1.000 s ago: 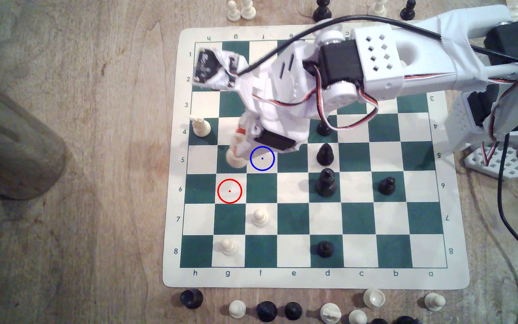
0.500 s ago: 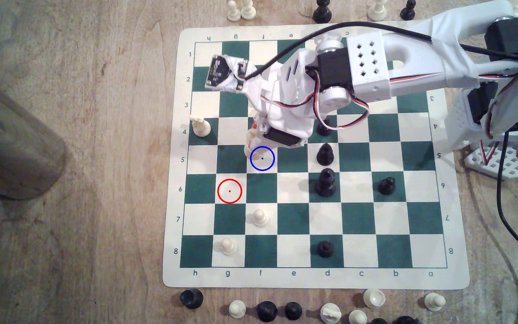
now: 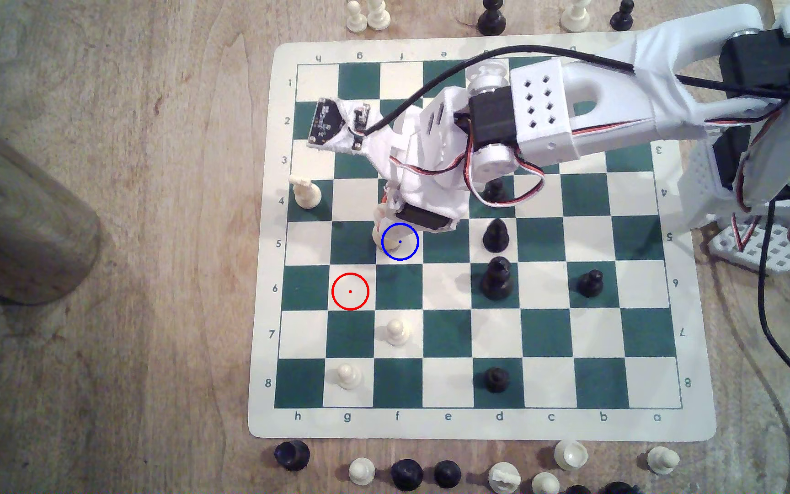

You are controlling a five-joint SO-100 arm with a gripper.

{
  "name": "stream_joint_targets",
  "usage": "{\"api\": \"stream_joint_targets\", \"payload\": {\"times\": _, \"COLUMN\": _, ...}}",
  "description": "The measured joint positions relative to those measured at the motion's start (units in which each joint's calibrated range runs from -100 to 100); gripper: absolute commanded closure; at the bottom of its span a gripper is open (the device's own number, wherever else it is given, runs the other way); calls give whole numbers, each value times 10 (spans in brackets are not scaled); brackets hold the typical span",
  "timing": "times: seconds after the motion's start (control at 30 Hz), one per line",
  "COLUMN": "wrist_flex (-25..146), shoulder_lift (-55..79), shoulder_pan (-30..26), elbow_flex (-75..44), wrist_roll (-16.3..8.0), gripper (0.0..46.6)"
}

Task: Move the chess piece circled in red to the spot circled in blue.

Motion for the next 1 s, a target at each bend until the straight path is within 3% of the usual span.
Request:
{"api": "stream_joint_targets", "payload": {"times": 0.6, "wrist_flex": 3, "shoulder_lift": -4, "shoulder_pan": -4, "elbow_flex": 25, "wrist_roll": 7, "gripper": 464}}
{"api": "stream_joint_targets", "payload": {"times": 0.67, "wrist_flex": 3, "shoulder_lift": -4, "shoulder_pan": -4, "elbow_flex": 25, "wrist_roll": 7, "gripper": 423}}
{"api": "stream_joint_targets", "payload": {"times": 0.7, "wrist_flex": 3, "shoulder_lift": -4, "shoulder_pan": -4, "elbow_flex": 25, "wrist_roll": 7, "gripper": 343}}
{"api": "stream_joint_targets", "payload": {"times": 0.73, "wrist_flex": 3, "shoulder_lift": -4, "shoulder_pan": -4, "elbow_flex": 25, "wrist_roll": 7, "gripper": 321}}
{"api": "stream_joint_targets", "payload": {"times": 1.0, "wrist_flex": 6, "shoulder_lift": -4, "shoulder_pan": -6, "elbow_flex": 26, "wrist_roll": 3, "gripper": 280}}
